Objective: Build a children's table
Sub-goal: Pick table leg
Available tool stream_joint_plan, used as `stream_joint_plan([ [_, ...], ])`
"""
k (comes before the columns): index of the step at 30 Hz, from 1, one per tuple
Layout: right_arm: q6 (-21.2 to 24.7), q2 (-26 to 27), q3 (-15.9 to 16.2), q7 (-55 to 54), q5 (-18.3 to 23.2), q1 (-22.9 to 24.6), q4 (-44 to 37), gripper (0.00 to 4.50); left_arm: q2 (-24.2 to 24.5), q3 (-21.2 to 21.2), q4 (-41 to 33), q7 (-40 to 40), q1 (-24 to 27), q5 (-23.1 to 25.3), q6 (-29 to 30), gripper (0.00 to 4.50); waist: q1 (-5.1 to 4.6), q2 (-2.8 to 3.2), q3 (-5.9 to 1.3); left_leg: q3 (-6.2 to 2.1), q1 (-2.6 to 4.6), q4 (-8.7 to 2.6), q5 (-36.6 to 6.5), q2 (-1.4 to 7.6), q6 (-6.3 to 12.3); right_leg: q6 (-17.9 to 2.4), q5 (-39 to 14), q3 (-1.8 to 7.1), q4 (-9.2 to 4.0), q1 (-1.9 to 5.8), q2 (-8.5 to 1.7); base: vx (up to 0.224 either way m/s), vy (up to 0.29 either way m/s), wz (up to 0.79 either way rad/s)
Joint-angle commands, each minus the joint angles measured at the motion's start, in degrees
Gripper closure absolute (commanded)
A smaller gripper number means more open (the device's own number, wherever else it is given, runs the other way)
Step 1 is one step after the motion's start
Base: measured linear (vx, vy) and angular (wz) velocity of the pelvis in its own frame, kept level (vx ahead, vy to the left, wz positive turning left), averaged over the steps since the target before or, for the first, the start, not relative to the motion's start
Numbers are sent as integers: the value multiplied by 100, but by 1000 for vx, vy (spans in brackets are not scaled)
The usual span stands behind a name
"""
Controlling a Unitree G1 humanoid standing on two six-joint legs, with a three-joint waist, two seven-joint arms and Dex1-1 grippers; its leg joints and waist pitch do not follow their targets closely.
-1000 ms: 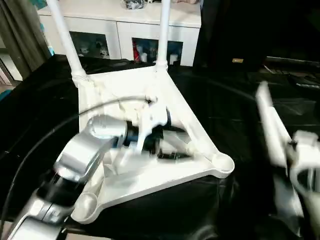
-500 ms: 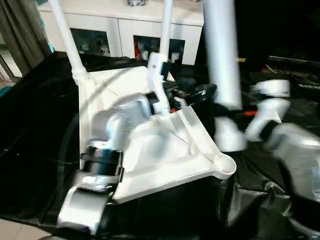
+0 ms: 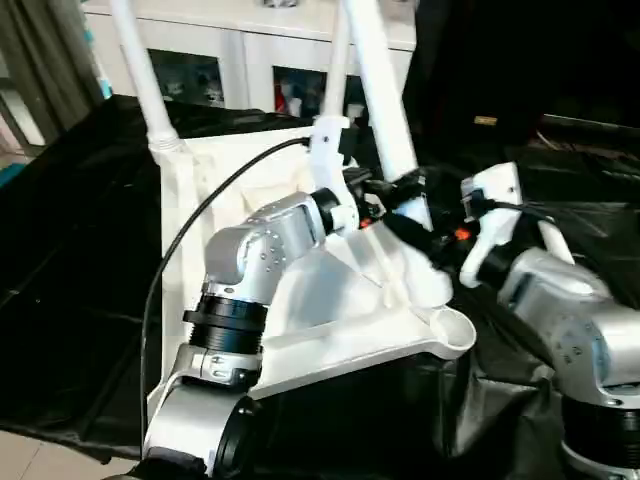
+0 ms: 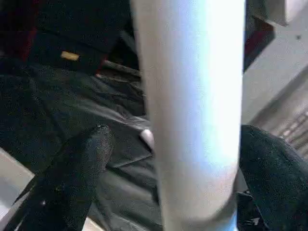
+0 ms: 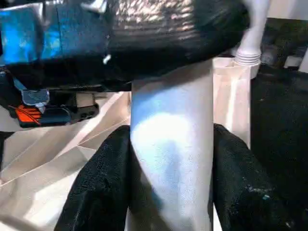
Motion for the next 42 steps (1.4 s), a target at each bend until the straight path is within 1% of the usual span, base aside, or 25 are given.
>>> stream_joint_plan([
  [1, -142, -1, 30, -59, -26, -38, 42, 266, -41, 101, -63, 214, -78, -106, 79, 0, 17, -118, -425, -153, 76, -330, -466, 297, 214, -1071, -699, 299, -465, 274, -432, 0, 0, 0],
  [2, -165, 1, 47, -68, -31, -36, 48, 266, -43, 118, -67, 258, -75, -112, 61, 27, 18, -119, -423, -154, 74, -330, -475, 293, 211, -1064, -706, 298, -470, 274, -430, 0, 0, 0],
  [4, -202, 14, 75, -86, -35, -38, 57, 266, -58, 125, -66, 284, -67, -124, 78, 34, 18, -131, -428, -152, 73, -329, -429, 293, 229, -1078, -623, 299, -458, 274, -426, 0, 0, 0],
  [6, -216, 19, 88, -92, -37, -42, 62, 266, -82, 129, -73, 294, -63, -133, 98, 40, 20, -121, -425, -150, 74, -328, -431, 294, 238, -1089, -608, 299, -461, 271, -427, 0, 0, 0],
  [9, -261, 24, 153, -98, -20, -41, 61, 266, -163, 118, -143, 309, -31, -179, 167, 74, 22, -125, -426, -155, 71, -328, -413, 298, 246, -1085, -590, 298, -456, 275, -429, 0, 0, 0],
  [13, -285, 25, 191, -110, 1, -44, 58, 266, -163, 86, -186, 308, -11, -204, 216, 85, 22, -122, -423, -154, 71, -330, -436, 297, 247, -1084, -615, 299, -461, 274, -431, 0, 0, 0],
  [15, -339, 19, 203, -164, 1, -77, 95, 266, -156, 120, -148, 385, -22, -250, 193, 115, 21, -133, -419, -156, 67, -332, -447, 298, 235, -1068, -654, 298, -463, 276, -432, 0, 0, 0],
  [17, -371, 33, 202, -201, -4, -89, 113, 266, -166, 172, -128, 439, -30, -265, 174, 123, 23, -123, -420, -157, 73, -333, -455, 297, 218, -1055, -692, 297, -465, 272, -430, 0, 0, 0],
  [18, -391, 41, 205, -213, -5, -90, 118, 266, -152, 164, -136, 409, -30, -263, 182, 151, 19, -128, -419, -156, 73, -333, -446, 297, 220, -1055, -652, 299, -467, 270, -426, 0, 0, 0],
  [19, -418, 38, 221, -224, -17, -92, 123, 266, -151, 183, -150, 428, -26, -261, 189, 151, 20, -126, -420, -157, 73, -334, -440, 298, 221, -1053, -641, 297, -464, 271, -428, 0, 0, 0],
  [20, -436, 41, 234, -228, -21, -97, 129, 266, -137, 186, -162, 424, -21, -263, 205, 160, 15, -160, -420, -153, 68, -333, -436, 295, 227, -1040, -636, 298, -462, 277, -426, 0, 0, 0],
  [21, -450, 44, 247, -231, -29, -101, 137, 266, -124, 193, -169, 429, -17, -264, 214, 171, 21, -142, -420, -155, 67, -333, -426, 297, 228, -1040, -647, 298, -460, 275, -433, 0, 0, 0],
  [23, -500, 51, 270, -256, -64, -107, 169, 266, -96, 221, -175, 443, -15, -265, 221, 182, 14, -154, -418, -153, 69, -332, -411, 296, 236, -1043, -619, 297, -456, 271, -424, 0, 0, 0],
  [25, -415, 147, 154, -248, 116, -118, 212, 266, -34, 212, -189, 370, -12, -292, 232, 205, 17, -145, -419, -152, 74, -331, -417, 295, 244, -1050, -611, 299, -456, 266, -428, 0, 0, 0],
  [26, -369, 176, 108, -243, 191, -123, 224, 231, -5, 200, -193, 335, -11, -305, 232, 209, 13, -153, -416, -153, 70, -335, -435, 296, 250, -1054, -639, 299, -457, 264, -431, 0, 0, 0],
  [27, -138, 274, -130, -132, 597, -139, 230, 196, 154, 84, -227, 86, -6, -306, 245, 214, 23, -162, -416, -152, 73, -336, -451, 291, 268, -1051, -678, 298, -461, 267, -437, 0, 0, 0],
  [29, -174, 201, -181, 119, 785, -101, 224, 194, 364, -80, -307, -266, 10, -301, 264, 219, 31, -132, -421, -162, 83, -343, -443, 301, 278, -1043, -662, 293, -460, 263, -433, 0, 0, 0],
  [31, -112, 78, -175, 309, 895, -69, 271, 164, 526, -214, -383, -536, 21, -306, 302, 248, 28, -129, -422, -159, 83, -343, -391, 311, 254, -1032, -511, 295, -429, 261, -420, 0, 0, 0],
  [32, -81, -68, -146, 492, 944, -50, 312, 164, 692, -332, -438, -801, 16, -320, 335, 248, 37, -148, -422, -157, 87, -341, -386, 302, 249, -1025, -501, 290, -430, 265, -417, 0, 0, 0],
  [34, 52, -268, -163, 768, 1089, -56, 365, 143, 900, -443, -483, -1128, -17, -364, 370, 257, 43, -132, -422, -152, 86, -341, -335, 313, 228, -1068, -446, 298, -414, 262, -429, 0, 0, 0],
  [35, 147, -400, -187, 961, 1195, -69, 393, 143, 1025, -496, -506, -1386, -47, -423, 379, 257, 47, -180, -418, -139, 83, -339, -341, 303, 244, -1087, -450, 299, -422, 271, -423, 0, 0, 0],
  [36, 299, -543, -208, 1159, 1322, -82, 409, 126, 1131, -531, -556, -1631, -72, -505, 403, 261, 86, -147, -423, -143, 91, -336, -350, 307, 237, -1115, -505, 298, -414, 274, -442, 0, 0, 0],
  [37, 433, -693, -215, 1357, 1460, -79, 405, 123, 1216, -558, -600, -1834, -100, -593, 430, 261, 93, -176, -418, -134, 93, -332, -351, 298, 250, -1120, -523, 299, -422, 276, -435, 0, 0, 0],
  [40, 780, -1003, -261, 1683, 1823, -45, 398, 123, 1384, -567, -751, -2321, -163, -906, 549, 262, 118, -169, -422, -139, 84, -331, -313, 309, 241, -1190, -434, 295, -395, 276, -450, 0, 0, 0],
  [42, 799, -1113, -226, 1797, 1870, -20, 391, 123, 1373, -485, -783, -2394, -204, -1056, 612, 262, 109, -174, -421, -140, 77, -328, -340, 314, 228, -1231, -429, 289, -390, 274, -449, 0, 0, 0],
])
